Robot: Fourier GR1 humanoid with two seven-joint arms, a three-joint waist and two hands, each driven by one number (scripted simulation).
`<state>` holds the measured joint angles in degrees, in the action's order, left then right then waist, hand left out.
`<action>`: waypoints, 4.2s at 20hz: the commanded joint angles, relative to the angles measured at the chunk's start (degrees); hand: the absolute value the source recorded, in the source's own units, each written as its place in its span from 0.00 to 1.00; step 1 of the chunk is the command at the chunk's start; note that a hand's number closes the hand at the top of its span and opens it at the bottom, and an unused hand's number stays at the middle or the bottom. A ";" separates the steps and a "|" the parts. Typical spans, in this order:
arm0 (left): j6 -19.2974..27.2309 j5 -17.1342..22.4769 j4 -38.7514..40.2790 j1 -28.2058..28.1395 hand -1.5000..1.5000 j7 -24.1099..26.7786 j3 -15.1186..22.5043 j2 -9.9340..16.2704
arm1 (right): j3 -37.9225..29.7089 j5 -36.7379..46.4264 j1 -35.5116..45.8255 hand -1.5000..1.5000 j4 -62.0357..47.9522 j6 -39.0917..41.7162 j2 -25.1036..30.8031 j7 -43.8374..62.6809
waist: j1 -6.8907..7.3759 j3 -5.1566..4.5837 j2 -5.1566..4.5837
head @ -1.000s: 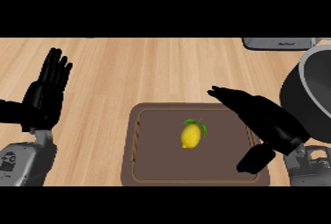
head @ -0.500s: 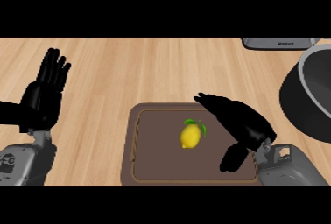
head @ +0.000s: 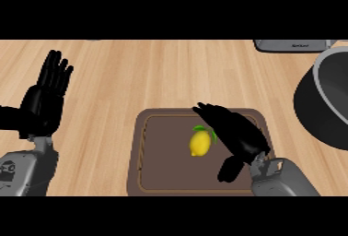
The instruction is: Pick the lemon from the tray and place it in the pot
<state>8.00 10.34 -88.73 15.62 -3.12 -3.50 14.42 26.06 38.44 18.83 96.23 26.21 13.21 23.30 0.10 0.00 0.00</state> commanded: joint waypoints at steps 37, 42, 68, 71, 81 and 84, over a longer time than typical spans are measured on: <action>-0.95 -4.41 -3.18 -1.35 0.50 -2.01 -1.28 -4.52 | 2.94 24.51 5.12 1.00 -24.94 -18.83 -13.08 -14.83 | 0.16 0.01 0.02; -2.51 -3.20 -1.09 -1.15 0.50 -1.32 -3.06 -3.03 | 19.64 29.56 -11.83 1.00 -4.64 -17.63 -13.04 -11.43 | -1.36 -0.01 0.52; -1.95 -3.73 -3.52 -2.33 0.50 -1.97 -3.04 -3.41 | -11.21 24.88 -35.36 1.00 52.15 -26.98 6.67 -2.19 | -0.40 0.18 -0.12; -3.90 -2.46 -0.55 -0.58 0.50 -1.30 -3.65 -2.70 | -17.69 21.37 -34.72 1.00 48.65 -25.20 7.35 -4.05 | -0.81 0.16 -0.28; -3.81 -2.79 0.15 -1.61 0.50 1.40 -4.02 -3.24 | -45.39 -1.66 -23.72 1.00 21.24 -26.52 14.45 -19.43 | -0.38 0.23 -0.40; -2.81 -3.31 -0.77 -0.21 0.50 -0.11 -2.82 -4.29 | -51.22 -8.39 -19.47 1.00 8.35 -26.38 18.72 -28.59 | 0.44 0.24 -0.32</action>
<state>5.09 7.12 -89.26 15.09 -3.09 -6.88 10.70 -16.80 39.32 -5.30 117.39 0.08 27.51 3.45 -0.26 0.21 -0.24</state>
